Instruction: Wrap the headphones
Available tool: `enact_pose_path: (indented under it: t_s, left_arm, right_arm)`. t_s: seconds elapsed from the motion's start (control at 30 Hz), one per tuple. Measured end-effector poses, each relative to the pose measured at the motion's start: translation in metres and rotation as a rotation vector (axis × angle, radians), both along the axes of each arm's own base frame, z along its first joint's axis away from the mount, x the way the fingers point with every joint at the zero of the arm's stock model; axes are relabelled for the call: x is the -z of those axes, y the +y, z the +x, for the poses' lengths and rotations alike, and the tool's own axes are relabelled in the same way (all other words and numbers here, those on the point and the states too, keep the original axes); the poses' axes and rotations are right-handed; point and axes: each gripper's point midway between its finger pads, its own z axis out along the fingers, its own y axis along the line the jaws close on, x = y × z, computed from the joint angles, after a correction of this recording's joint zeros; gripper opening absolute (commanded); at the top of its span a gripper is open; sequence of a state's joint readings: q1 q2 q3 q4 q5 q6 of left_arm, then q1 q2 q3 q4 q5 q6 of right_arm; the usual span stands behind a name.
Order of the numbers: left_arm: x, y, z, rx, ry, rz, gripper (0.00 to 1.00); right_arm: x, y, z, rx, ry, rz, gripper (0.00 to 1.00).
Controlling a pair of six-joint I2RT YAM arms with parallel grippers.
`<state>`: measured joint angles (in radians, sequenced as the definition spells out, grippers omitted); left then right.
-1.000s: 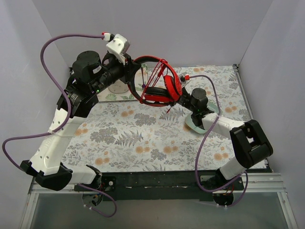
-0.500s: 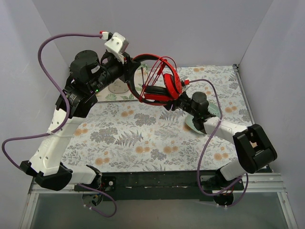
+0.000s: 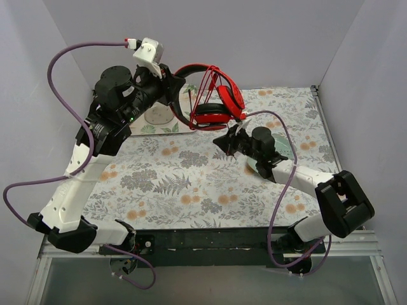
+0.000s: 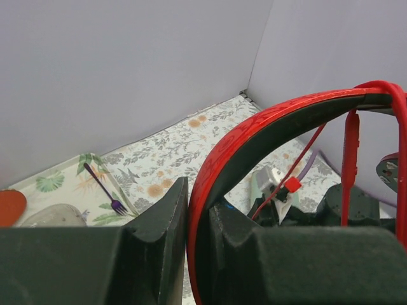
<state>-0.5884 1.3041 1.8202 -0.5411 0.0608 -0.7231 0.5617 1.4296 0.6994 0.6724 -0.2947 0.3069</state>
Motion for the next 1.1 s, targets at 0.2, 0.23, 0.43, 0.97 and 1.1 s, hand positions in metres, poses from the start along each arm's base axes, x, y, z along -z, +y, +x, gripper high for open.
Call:
enact_pose_path:
  t_s: [0.2, 0.23, 0.43, 0.97, 1.1]
  left_arm:
    - [0.012, -0.003, 0.021, -0.062, 0.110, -0.107, 0.00]
    - [0.014, -0.001, 0.027, -0.084, 0.122, -0.120, 0.00]
    - [0.039, 0.028, 0.073, -0.289, 0.135, -0.127, 0.00]
    - [0.208, 0.123, 0.164, -0.628, 0.063, 0.334, 0.00]
    - [0.256, 0.128, 0.155, -0.599, 0.031, 0.517, 0.00]
  right_arm:
    - [0.007, 0.043, -0.014, -0.072, 0.045, -0.050, 0.01]
    - [0.009, 0.051, -0.017, -0.085, 0.054, -0.062, 0.01]
    - [0.022, 0.106, -0.047, -0.167, 0.084, -0.153, 0.01]
    - [0.033, 0.130, -0.120, -0.139, 0.068, -0.543, 0.01]
    - [0.034, 0.101, -0.118, -0.102, 0.078, -0.666, 0.01]
